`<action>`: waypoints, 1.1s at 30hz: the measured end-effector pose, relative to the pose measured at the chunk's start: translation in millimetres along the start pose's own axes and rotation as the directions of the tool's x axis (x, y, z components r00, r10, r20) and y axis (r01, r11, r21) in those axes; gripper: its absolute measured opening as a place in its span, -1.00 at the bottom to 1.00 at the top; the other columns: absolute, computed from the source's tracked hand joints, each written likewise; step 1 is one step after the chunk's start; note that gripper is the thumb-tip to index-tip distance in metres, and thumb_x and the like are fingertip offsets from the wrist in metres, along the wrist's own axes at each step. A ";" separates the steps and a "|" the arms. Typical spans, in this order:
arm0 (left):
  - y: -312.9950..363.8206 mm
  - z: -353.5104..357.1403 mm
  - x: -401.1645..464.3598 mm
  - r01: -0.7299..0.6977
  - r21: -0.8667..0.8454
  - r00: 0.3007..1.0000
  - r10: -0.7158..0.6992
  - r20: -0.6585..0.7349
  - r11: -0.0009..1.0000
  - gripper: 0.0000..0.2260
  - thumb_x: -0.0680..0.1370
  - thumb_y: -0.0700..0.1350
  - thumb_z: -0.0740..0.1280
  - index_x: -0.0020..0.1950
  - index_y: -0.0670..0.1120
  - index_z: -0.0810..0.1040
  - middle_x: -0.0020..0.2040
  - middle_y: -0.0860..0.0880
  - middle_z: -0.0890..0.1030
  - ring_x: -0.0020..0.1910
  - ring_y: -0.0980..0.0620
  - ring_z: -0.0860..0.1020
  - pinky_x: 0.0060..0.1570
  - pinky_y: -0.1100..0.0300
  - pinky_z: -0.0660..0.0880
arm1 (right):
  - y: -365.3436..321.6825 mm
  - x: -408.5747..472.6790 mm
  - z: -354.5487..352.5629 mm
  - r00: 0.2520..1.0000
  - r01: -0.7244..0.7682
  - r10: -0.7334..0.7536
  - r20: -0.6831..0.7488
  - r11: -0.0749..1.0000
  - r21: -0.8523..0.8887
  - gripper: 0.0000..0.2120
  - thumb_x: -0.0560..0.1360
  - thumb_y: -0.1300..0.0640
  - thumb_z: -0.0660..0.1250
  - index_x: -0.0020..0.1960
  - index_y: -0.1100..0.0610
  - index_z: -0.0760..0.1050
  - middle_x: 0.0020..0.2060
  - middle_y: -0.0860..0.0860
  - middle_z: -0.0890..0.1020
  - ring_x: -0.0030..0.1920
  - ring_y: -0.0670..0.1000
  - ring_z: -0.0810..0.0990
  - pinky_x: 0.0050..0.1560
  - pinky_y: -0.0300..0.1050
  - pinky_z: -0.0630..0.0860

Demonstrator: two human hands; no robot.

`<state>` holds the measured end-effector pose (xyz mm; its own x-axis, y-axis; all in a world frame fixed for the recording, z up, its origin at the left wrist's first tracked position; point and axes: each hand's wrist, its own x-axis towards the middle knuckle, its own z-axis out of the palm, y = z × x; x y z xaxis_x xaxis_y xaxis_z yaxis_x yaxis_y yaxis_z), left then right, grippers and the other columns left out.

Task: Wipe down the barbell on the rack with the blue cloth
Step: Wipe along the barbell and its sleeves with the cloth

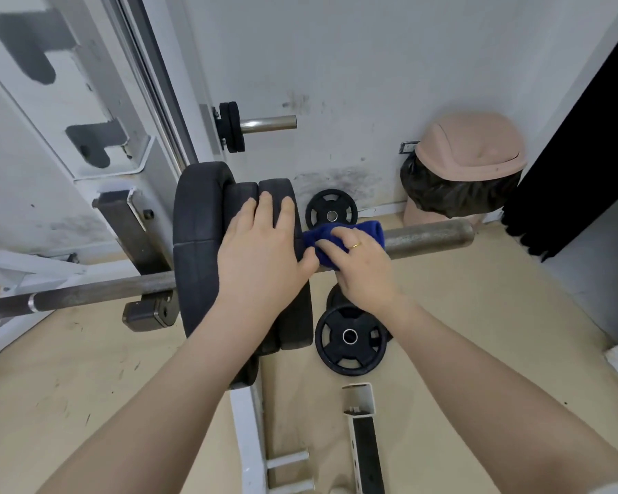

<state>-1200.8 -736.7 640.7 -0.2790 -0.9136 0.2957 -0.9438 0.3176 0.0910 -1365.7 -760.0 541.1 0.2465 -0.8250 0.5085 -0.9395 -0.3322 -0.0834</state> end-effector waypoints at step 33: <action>70.7 70.6 16.6 -0.009 0.311 0.948 -0.091 0.306 0.950 -0.45 0.54 -0.22 0.19 0.47 -0.21 0.04 0.40 -0.20 0.27 0.33 -0.13 0.32 0.08 0.10 0.43 | 135.2 -62.3 20.7 0.397 -0.165 0.485 0.779 -0.797 0.581 -0.73 0.52 0.36 0.13 0.06 0.20 0.56 0.04 0.20 0.60 0.01 0.14 0.60 0.10 0.01 0.53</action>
<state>-1284.6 -747.4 584.9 -0.2324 -0.9724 -0.0193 -0.9495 0.2311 -0.2123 -1503.2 -763.0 480.5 -0.1729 -0.8451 -0.5058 0.8463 0.1352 -0.5152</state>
